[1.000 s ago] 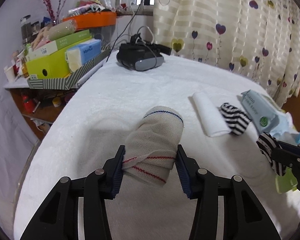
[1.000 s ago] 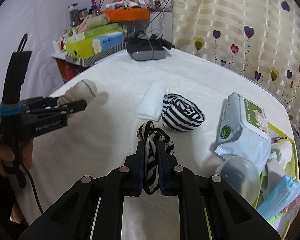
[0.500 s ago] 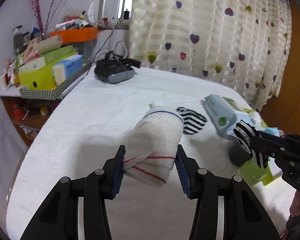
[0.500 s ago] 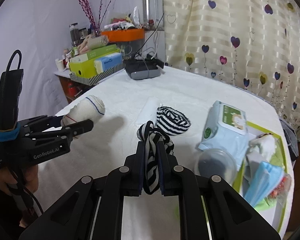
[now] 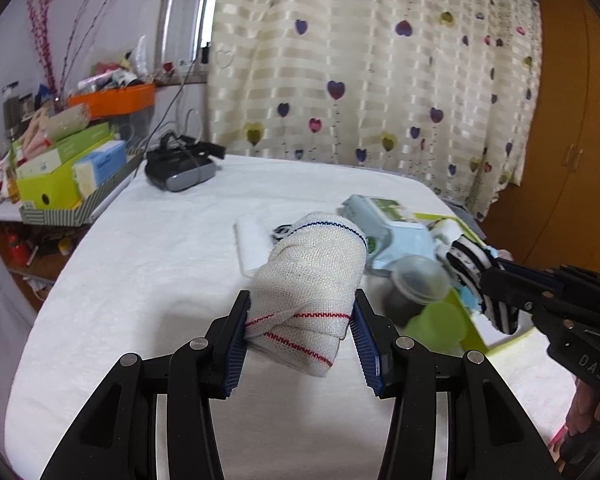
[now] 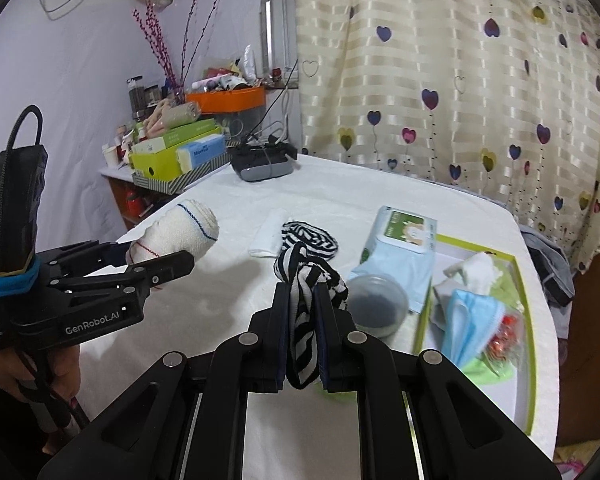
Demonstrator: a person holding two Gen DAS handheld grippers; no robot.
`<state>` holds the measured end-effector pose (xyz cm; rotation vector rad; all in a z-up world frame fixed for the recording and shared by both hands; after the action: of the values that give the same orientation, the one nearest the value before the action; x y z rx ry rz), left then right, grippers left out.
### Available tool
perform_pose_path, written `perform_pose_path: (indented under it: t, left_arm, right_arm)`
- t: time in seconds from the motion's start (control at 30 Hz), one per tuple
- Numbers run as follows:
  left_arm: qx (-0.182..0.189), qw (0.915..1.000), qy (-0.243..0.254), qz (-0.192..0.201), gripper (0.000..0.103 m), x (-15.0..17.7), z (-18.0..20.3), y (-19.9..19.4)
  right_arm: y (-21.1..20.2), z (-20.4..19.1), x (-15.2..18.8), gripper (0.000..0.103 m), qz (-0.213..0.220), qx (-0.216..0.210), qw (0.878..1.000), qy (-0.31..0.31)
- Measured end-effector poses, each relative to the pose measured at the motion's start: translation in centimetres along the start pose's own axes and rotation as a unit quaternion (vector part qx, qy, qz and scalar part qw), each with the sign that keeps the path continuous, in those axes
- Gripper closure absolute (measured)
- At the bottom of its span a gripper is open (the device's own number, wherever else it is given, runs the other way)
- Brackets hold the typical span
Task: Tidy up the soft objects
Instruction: 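Lift the bandage roll and striped sock and carry them toward the box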
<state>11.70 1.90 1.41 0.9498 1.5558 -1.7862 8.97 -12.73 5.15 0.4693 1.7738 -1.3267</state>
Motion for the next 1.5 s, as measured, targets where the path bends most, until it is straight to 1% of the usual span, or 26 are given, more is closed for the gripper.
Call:
perform_pose_path:
  t: [0.27,0.5,0.8,0.93,1.13,1.5]
  left_arm:
    - [0.028,0.9995,0.015,0.005,0.056,-0.4,3.6,-0.6]
    - [0.052,0.9980,0.035,0.009,0.056,-0.9,7.7,-0.3]
    - [0.087,0.9940,0.066,-0.006,0.056,-1.0,13.0,1.4]
    - [0.102,0.9913,0.081,-0.018,0.056,-0.7,15.5,2.4]
    - [0.117,0.9877,0.096,-0.038,0.056,-0.2,18.6,4.2]
    - [0.138,0.9819,0.098,-0.085,0.056,0.7,22.1,8.8]
  right_arm:
    - [-1.9,2.3,0.7,0.091,0.013,0.009,1.000,0.019]
    - [-3.8,7.0,1.9,0.091,0.022,0.034,0.997,0.062]
    - [-4.6,12.4,3.9,0.090,0.017,0.060,0.992,0.111]
    - [-4.2,14.6,5.1,0.090,0.008,0.065,0.989,0.132]
    - [-2.7,16.7,6.4,0.090,-0.010,0.061,0.986,0.153]
    - [-0.3,19.3,7.9,0.090,-0.039,0.056,0.982,0.174]
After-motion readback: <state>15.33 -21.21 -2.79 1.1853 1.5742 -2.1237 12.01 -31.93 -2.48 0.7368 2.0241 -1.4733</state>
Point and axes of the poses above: each gripper's, at about its wrist camera, not at the fingertips, and y roughly the way its jaws point, z to its right, x to its underside, the point moved 6 cm from there along y, roughly the way its jaws point, and after that the axes turned 4 degrees about y, right-handed, at the moved point
